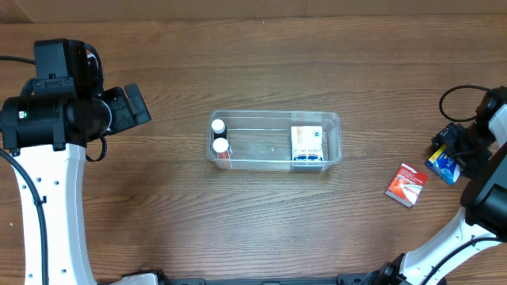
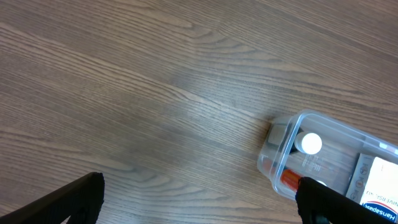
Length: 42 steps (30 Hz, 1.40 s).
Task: Pack container
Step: 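Grasp the blue VapoDrops box with the right gripper, then insert the VapoDrops box into the container beside the Hansaplast box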
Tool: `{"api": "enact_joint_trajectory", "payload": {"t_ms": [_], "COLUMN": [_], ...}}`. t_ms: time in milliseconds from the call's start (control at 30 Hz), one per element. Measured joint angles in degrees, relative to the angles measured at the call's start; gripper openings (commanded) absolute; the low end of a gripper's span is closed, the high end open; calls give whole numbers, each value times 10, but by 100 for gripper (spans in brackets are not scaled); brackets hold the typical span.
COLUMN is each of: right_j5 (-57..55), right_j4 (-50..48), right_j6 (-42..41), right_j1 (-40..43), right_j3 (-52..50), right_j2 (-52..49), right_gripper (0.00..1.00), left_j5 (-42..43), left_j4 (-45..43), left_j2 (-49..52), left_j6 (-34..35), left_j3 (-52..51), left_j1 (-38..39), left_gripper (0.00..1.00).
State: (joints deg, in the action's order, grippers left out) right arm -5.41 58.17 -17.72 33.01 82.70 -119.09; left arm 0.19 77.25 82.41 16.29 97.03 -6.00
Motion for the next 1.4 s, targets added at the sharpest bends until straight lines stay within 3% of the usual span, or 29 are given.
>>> {"api": "enact_joint_trajectory", "payload": {"t_ms": [367, 533, 667, 867, 1133, 1400], "right_j5": [16, 45, 59, 69, 75, 75], "right_j4": [76, 106, 134, 172, 161, 114], "right_j6": [0, 9, 19, 28, -1, -61], "right_j1": [-1, -25, -115, -361, -579, -651], "right_j3": [52, 82, 93, 100, 101, 100], "right_j2": [-1, 62, 201, 360, 316, 195], "right_gripper": [80, 78, 79, 79, 79, 79], "left_j5": [0, 0, 0, 0, 0, 0], "left_j4": [1, 1, 1, 1, 4, 5], "left_j2": [0, 0, 0, 0, 0, 0], "left_j6": [0, 0, 0, 0, 0, 0], "left_j3": [0, 0, 0, 0, 0, 0], "left_j1": [0, 0, 0, 0, 0, 0], "left_gripper": [100, 100, 100, 100, 100, 100]}}
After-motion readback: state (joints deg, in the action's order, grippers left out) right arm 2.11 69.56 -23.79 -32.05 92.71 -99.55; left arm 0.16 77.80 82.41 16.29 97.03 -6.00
